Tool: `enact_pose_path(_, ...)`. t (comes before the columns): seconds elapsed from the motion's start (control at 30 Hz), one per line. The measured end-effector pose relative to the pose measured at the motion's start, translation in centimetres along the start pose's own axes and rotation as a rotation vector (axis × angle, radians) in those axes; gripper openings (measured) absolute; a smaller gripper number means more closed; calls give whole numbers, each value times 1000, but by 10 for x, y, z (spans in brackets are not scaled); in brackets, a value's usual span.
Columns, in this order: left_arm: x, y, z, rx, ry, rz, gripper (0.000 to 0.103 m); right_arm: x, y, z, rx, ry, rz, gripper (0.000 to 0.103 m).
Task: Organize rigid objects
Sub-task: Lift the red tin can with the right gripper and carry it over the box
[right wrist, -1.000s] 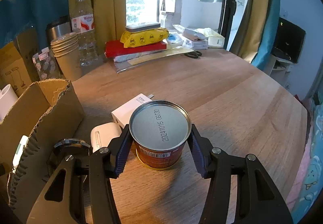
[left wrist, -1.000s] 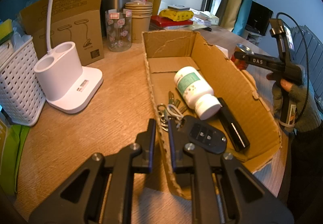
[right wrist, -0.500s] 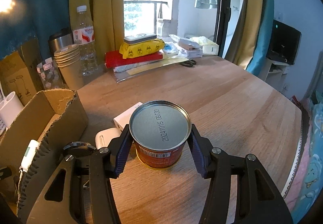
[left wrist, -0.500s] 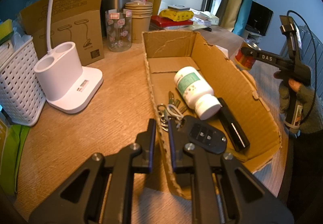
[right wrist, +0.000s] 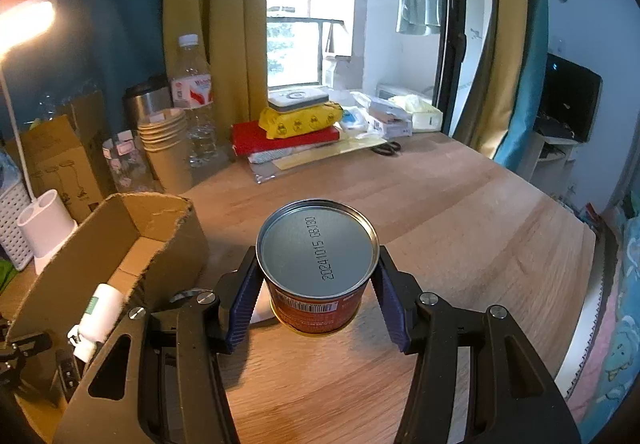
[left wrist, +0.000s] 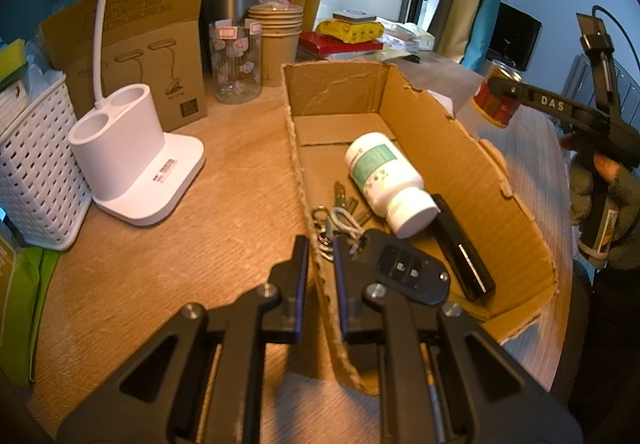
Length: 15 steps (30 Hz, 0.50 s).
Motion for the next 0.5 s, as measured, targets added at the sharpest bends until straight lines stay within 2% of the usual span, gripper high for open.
enact_pose_path(0.5, 0, 0, 0, 0, 1, 1, 13, -24, -38, -19, -61, 67, -56, 57)
Point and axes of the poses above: each gripper's, at about its wrist camera, not at the fingertips, and x roughly the way its jaws point, y to its right, z to its underside, the point moved 7 cm from there along x, roughly the way its jaws point, and after that the axes turned 8 degrees about -x, right-handed, at the moved point
